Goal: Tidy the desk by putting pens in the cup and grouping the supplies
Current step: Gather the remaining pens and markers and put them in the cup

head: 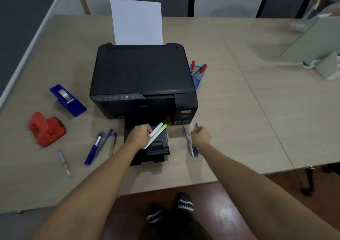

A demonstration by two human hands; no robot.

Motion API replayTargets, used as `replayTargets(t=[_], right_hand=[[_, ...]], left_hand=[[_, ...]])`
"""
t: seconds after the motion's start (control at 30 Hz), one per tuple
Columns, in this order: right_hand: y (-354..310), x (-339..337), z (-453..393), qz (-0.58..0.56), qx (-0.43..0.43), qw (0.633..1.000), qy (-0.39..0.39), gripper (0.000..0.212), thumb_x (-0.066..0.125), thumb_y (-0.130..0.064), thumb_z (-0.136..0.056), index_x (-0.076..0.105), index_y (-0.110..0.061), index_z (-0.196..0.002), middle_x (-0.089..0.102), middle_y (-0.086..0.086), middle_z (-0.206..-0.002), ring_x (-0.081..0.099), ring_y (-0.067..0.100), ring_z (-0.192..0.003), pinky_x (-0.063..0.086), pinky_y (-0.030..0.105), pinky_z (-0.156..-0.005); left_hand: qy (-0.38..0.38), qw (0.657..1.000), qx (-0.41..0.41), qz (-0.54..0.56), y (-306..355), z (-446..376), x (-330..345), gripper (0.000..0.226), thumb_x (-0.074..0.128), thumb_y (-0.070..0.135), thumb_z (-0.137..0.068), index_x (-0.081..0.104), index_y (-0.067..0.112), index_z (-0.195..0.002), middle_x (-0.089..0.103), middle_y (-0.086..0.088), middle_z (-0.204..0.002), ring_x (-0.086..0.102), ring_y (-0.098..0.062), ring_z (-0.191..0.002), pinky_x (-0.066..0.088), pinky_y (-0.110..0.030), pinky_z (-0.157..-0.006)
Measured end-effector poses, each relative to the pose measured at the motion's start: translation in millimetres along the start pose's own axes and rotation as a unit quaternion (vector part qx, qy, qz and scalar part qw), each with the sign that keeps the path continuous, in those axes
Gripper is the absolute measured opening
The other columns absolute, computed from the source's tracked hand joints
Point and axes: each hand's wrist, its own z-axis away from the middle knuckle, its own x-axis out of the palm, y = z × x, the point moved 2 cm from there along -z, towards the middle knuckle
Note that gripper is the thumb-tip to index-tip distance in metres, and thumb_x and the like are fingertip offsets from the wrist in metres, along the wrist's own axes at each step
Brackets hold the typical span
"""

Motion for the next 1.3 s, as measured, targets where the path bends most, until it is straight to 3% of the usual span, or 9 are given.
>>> replayTargets(t=[0.1, 0.2, 0.4, 0.67, 0.87, 1.0, 1.07, 1.13, 1.3], right_hand=[[3, 15, 3, 0.067, -0.025, 0.997, -0.013, 0.040, 0.051, -0.026, -0.095, 0.046, -0.007, -0.060, 0.063, 0.023, -0.085, 0.062, 0.035, -0.081, 0.049, 0.034, -0.070], [2, 26, 1, 0.135, -0.042, 0.990, -0.022, 0.029, 0.050, -0.025, -0.096, 0.060, 0.001, -0.088, 0.064, 0.025, -0.098, 0.064, 0.037, -0.093, 0.042, 0.030, -0.065], [-5, 35, -6, 0.268, -0.066, 0.959, -0.065, 0.032, 0.046, -0.001, -0.093, 0.053, 0.000, -0.124, 0.060, 0.017, -0.100, 0.065, 0.034, -0.102, 0.049, 0.036, -0.073], [-4, 38, 3, 0.320, -0.108, 0.932, -0.133, 0.034, 0.061, 0.000, -0.084, 0.051, -0.004, -0.116, 0.063, 0.017, -0.113, 0.064, 0.036, -0.105, 0.051, 0.037, -0.074], [-1, -1, -6, 0.172, -0.170, 0.965, -0.096, 0.020, 0.045, -0.024, -0.096, 0.049, -0.008, -0.086, 0.065, 0.024, -0.094, 0.062, 0.039, -0.090, 0.046, 0.039, -0.070], [-7, -45, -22, 0.097, -0.157, 0.982, -0.031, 0.025, 0.049, -0.024, -0.095, 0.054, -0.004, -0.082, 0.062, 0.016, -0.080, 0.055, 0.028, -0.076, 0.039, 0.031, -0.067], [-14, -67, -37, 0.048, -0.144, 0.988, 0.001, 0.028, 0.050, -0.025, -0.093, 0.060, 0.001, -0.090, 0.065, 0.018, -0.082, 0.059, 0.031, -0.077, 0.046, 0.034, -0.072], [-22, -90, -53, -0.020, -0.126, 0.991, 0.034, 0.027, 0.053, -0.024, -0.090, 0.062, 0.002, -0.091, 0.068, 0.018, -0.080, 0.066, 0.032, -0.071, 0.055, 0.044, -0.073], [-53, -136, -87, -0.192, -0.081, 0.977, 0.054, 0.007, 0.061, -0.011, -0.087, 0.056, -0.005, -0.089, 0.060, 0.008, -0.073, 0.060, 0.017, -0.055, 0.057, 0.037, -0.063]], left_hand=[[0.021, 0.993, 0.023, -0.110, 1, -1, 5, 0.021, 0.055, 0.008, -0.086, 0.060, 0.007, -0.106, 0.061, -0.013, -0.108, 0.062, -0.031, -0.093, 0.052, -0.040, -0.073], [0.028, 0.988, 0.004, -0.154, -2, -2, 8, 0.023, 0.052, 0.003, -0.085, 0.054, -0.001, -0.108, 0.052, -0.019, -0.116, 0.058, -0.036, -0.099, 0.048, -0.040, -0.075], [0.082, 0.996, -0.022, -0.012, -10, 6, 3, 0.015, 0.042, 0.006, -0.093, 0.048, -0.002, -0.104, 0.052, -0.024, -0.110, 0.055, -0.036, -0.087, 0.040, -0.039, -0.068], [0.017, 0.997, 0.008, -0.072, 8, 5, 19, 0.040, 0.062, 0.038, -0.086, 0.052, 0.008, -0.111, 0.050, -0.008, -0.110, 0.058, -0.027, -0.091, 0.046, -0.036, -0.067], [-0.033, 0.993, 0.009, -0.117, 20, 0, 25, 0.035, 0.051, 0.026, -0.094, 0.048, 0.002, -0.120, 0.049, -0.017, -0.119, 0.055, -0.031, -0.099, 0.048, -0.039, -0.078], [-0.160, 0.986, 0.008, -0.052, 29, 4, 1, 0.023, 0.046, 0.027, -0.097, 0.042, 0.008, -0.109, 0.053, -0.007, -0.094, 0.049, -0.016, -0.073, 0.039, -0.027, -0.060], [-0.226, 0.973, 0.028, -0.025, 40, 9, -20, 0.015, 0.047, 0.027, -0.095, 0.045, 0.013, -0.093, 0.054, -0.002, -0.086, 0.050, -0.016, -0.076, 0.040, -0.027, -0.066], [-0.295, 0.951, 0.061, 0.068, 62, 16, -44, 0.015, 0.049, 0.025, -0.093, 0.050, 0.011, -0.089, 0.056, 0.001, -0.082, 0.050, -0.018, -0.082, 0.041, -0.028, -0.078], [-0.377, 0.841, 0.114, 0.370, 157, 17, -101, 0.009, 0.043, 0.011, -0.099, 0.052, 0.010, -0.099, 0.059, -0.001, -0.085, 0.057, -0.011, -0.079, 0.047, -0.028, -0.081]])
